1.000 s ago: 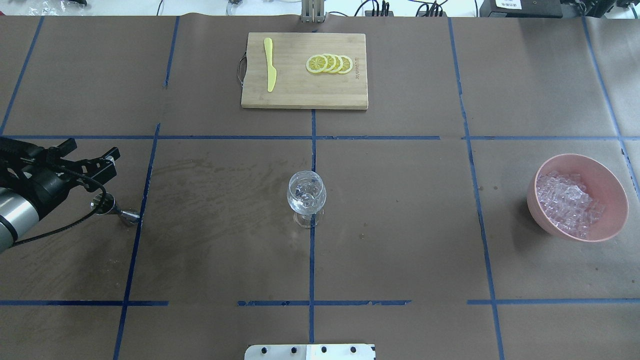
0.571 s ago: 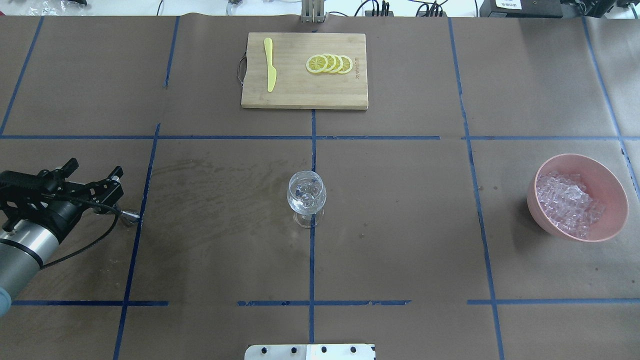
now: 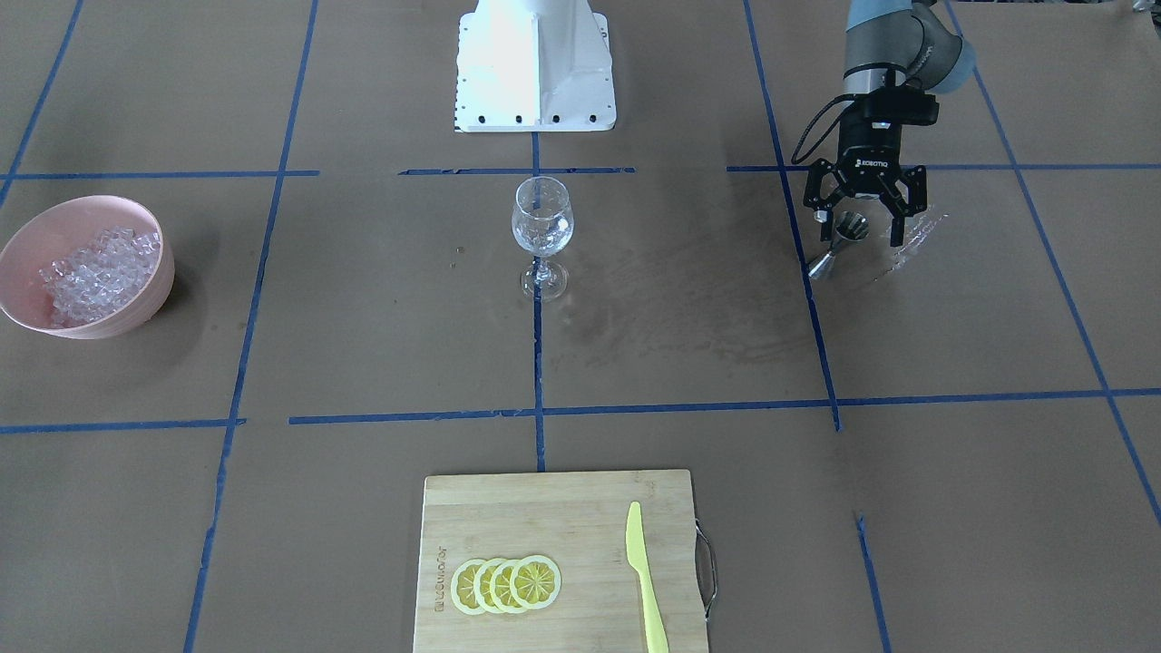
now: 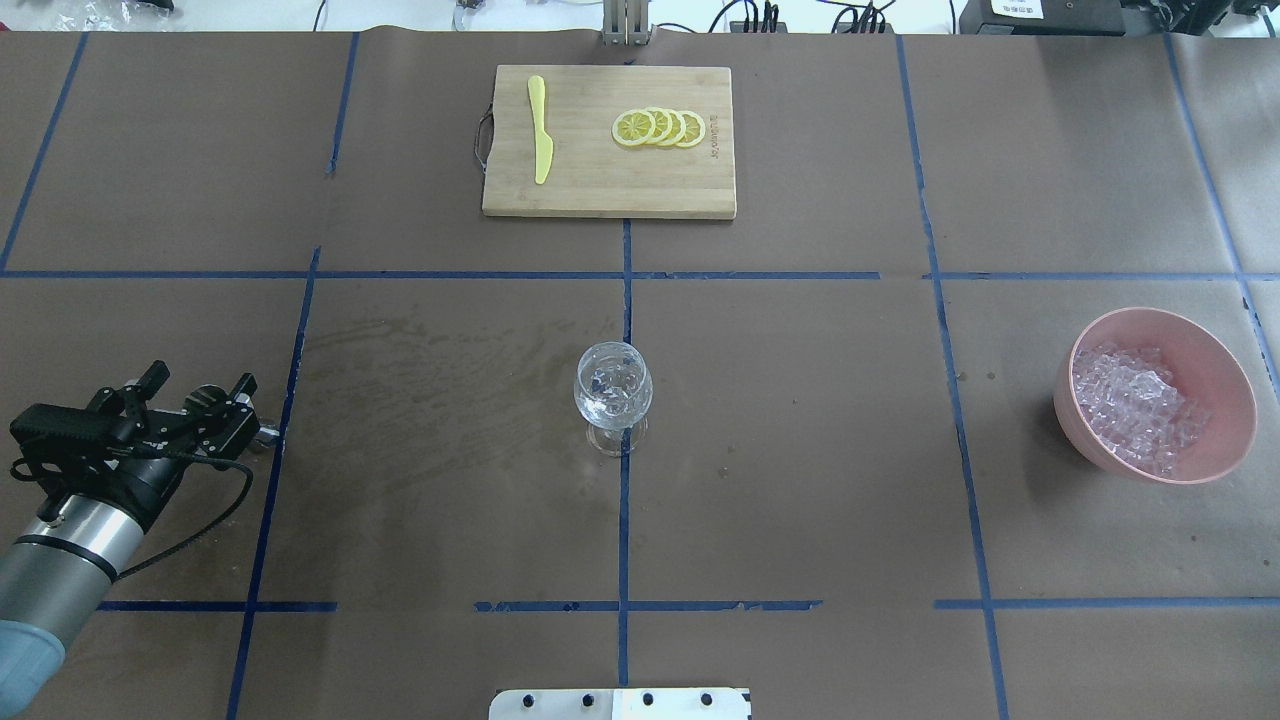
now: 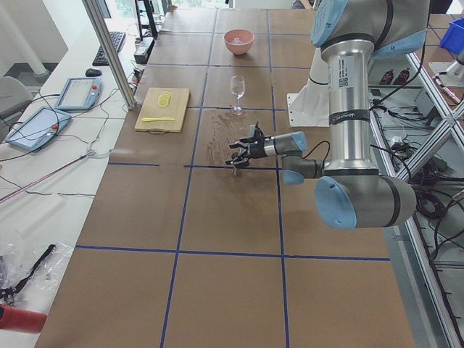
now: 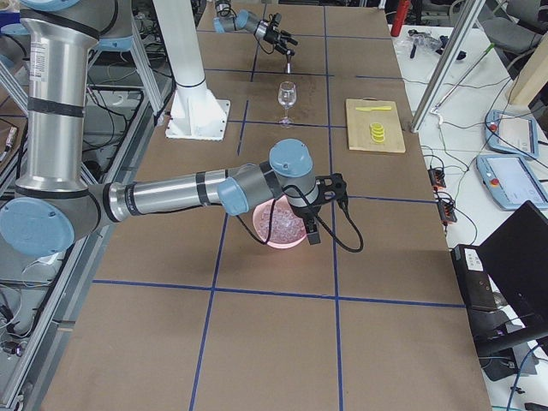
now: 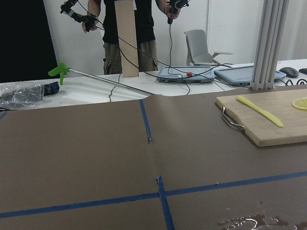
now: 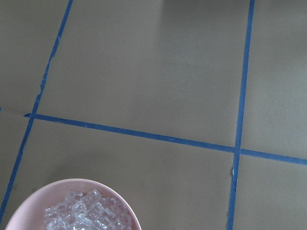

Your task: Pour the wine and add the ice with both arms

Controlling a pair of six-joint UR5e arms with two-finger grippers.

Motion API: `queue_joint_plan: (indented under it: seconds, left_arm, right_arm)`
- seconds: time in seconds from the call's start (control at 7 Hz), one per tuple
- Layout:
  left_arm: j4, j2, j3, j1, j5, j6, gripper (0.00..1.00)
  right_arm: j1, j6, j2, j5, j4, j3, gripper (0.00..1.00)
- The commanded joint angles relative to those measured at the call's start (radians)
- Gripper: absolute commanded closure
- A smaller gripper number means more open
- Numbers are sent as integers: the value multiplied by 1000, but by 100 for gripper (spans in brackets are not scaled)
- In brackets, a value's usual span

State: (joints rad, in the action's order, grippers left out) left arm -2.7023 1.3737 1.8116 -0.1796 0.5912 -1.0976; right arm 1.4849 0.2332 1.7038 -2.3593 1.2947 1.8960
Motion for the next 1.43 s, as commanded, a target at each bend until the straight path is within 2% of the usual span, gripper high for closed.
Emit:
queue_joint_plan:
  seconds: [0.0,0.57,1.0,1.14,1.29]
  left_arm:
    - [-1,4,-15,44,-48,-21,0]
    - [-1,13,-72,74,-73,-59,0]
    - [-10,62,-144,74,-91,-61,0]
    - [-10,64,-147,75,-90,-61,5]
    - [-20,64,-147,75,-91,-61,26]
  right_arm:
    - [0,0,0,0,0,0,0]
    - [0,0,4,0,0,0,0]
    - [0,0,4,0,0,0,0]
    - [0,0,4,0,0,0,0]
    - [0,0,4,0,0,0,0]
